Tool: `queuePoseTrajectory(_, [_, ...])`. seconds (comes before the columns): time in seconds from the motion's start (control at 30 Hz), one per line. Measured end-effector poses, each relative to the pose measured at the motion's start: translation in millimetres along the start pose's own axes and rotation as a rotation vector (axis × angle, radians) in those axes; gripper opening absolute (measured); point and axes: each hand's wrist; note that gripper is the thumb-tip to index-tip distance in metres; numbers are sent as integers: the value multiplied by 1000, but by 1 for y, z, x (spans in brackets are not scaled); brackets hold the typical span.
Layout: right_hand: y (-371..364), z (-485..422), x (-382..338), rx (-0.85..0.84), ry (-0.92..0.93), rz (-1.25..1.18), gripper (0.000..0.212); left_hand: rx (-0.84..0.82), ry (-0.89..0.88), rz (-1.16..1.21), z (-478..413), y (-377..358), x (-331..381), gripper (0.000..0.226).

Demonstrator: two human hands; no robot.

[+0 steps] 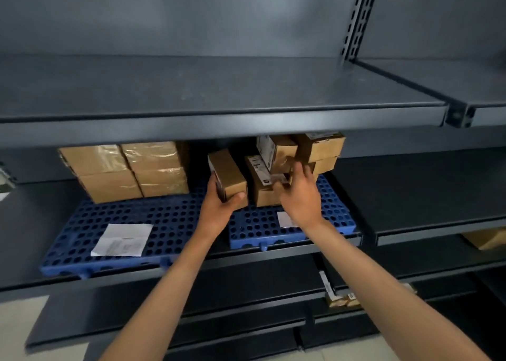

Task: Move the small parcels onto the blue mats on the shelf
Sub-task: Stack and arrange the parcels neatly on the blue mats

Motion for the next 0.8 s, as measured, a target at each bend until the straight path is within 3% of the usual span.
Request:
queuePoseTrajectory(0.13, [-2,-17,-8,-66,-142,-55,62,119,-35,112,11,-7,10,72])
queuePoseTrajectory(0.3, [-11,-36,-24,-137,-367,-145,81,200,-154,27,16,-15,38,82])
queuePoseTrajectory(0.5, [-25,-54,-22,-176,-614,-496,84,272,-146,8,22,-20,48,85])
queuePoseTrajectory(0.6, [-27,-62,-20,-127,-669,-621,83,289,-121,6,26,-16,45,86])
queuePoseTrajectory(0.73, [-23,-66,-18,-202,-596,-685,63,287,-137,2,28,-10,46,84])
queuePoseTrajectory(0.8, [-14,-62,-25,-196,-577,-705,68,296,-167,-46,26,-9,48,84])
Point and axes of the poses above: each hand's wrist, its own z-axis away from the middle knuckle, its own y-axis out of the back of the hand, x = y × z, and after that the axes turned 3 degrees about z, right-handed
